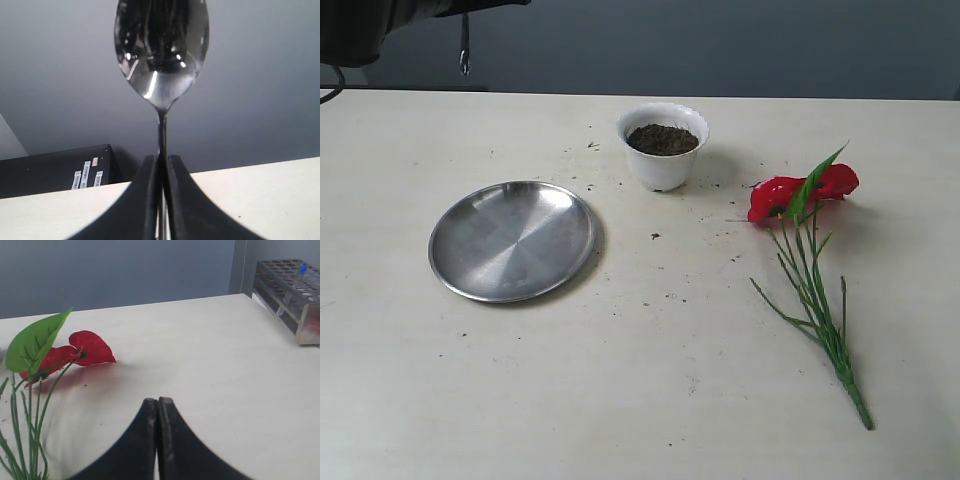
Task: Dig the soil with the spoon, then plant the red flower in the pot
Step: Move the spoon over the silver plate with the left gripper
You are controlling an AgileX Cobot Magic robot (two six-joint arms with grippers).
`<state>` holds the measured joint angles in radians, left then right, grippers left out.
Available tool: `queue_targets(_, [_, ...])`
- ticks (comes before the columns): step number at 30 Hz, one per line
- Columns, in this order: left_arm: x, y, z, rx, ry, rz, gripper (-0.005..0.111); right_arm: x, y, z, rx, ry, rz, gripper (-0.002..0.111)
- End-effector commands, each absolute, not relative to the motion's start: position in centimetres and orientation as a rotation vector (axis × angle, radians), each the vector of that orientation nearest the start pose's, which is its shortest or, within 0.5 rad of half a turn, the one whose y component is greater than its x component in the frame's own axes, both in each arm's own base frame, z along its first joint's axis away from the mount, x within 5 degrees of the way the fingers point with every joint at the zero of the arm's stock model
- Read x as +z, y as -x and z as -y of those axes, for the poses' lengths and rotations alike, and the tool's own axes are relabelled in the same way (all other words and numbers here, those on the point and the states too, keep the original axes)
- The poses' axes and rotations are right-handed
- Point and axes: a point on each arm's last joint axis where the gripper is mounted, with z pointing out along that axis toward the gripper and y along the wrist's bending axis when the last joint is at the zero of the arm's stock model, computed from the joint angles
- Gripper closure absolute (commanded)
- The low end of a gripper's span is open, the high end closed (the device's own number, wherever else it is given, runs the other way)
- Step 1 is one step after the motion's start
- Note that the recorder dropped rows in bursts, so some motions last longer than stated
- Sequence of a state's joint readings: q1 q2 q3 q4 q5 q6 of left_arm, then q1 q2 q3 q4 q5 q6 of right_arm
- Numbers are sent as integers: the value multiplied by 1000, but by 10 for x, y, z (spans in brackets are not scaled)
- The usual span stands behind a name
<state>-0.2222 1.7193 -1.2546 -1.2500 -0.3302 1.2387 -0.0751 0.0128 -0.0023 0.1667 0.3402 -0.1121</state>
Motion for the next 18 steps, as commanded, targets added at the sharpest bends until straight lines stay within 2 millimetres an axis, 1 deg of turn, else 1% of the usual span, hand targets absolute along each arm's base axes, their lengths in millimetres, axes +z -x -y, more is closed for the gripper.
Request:
queue_targets(1, [306, -399, 58, 162, 35, -1808, 106, 183, -54, -1, 26, -75, -1822, 109])
queue_targets(6, [306, -400, 56, 157, 36, -1803, 106, 183, -54, -1, 26, -75, -1822, 109])
queue_targets(11, [299, -400, 61, -49, 62, -1850, 106, 183, -54, -1, 26, -75, -1822, 109])
queue_targets(13, [297, -399, 66, -131, 57, -1875, 106, 183, -54, -1, 26, -75, -1822, 109])
queue_targets(16, [294, -399, 64, -140, 11, -1902, 106, 183, -54, -1, 26, -75, -1822, 109])
queue_targets(18, [291, -399, 57, -159, 45, -1923, 106, 183, -54, -1, 26, -75, -1822, 109])
